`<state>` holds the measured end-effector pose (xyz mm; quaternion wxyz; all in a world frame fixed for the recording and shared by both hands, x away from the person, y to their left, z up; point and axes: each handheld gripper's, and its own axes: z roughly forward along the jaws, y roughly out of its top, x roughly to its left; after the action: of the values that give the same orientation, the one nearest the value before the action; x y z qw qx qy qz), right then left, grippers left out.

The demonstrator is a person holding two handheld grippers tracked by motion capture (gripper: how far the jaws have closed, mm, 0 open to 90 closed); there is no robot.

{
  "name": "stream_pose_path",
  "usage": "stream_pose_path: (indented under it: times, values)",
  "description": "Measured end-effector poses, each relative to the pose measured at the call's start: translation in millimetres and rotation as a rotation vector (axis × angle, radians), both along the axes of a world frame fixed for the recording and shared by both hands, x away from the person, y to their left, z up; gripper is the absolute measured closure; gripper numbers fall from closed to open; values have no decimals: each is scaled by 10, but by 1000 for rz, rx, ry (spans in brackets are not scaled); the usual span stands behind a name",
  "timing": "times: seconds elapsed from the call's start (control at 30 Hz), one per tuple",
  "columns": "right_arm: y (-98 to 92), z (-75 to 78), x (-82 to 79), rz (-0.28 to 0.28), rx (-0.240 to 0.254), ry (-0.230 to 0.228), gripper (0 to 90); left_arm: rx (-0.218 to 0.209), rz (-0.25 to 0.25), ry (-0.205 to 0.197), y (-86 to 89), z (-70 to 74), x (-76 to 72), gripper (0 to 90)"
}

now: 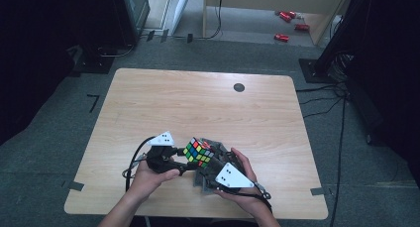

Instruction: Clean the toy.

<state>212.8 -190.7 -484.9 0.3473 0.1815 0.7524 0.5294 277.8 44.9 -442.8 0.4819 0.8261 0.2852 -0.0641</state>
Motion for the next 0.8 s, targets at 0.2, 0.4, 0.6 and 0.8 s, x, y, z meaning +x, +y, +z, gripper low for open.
stream_pose_path:
  times: [0.2, 0.4, 0.6, 0.8]
  values:
    - [25, -29, -8, -1, -34, -65, 314, -8, -6, 31, -4, -13, 17, 349]
    - [30, -24, -31, -1, -62, -88, 343, -23, -17, 51, 2, -23, 38, 343]
    - [-13, -12, -27, -5, -57, -67, 345, -76, -20, 59, 44, -4, 57, 311]
    - [-120, -13, 28, -49, -24, -11, 345, -182, -6, 7, 176, 90, 58, 265]
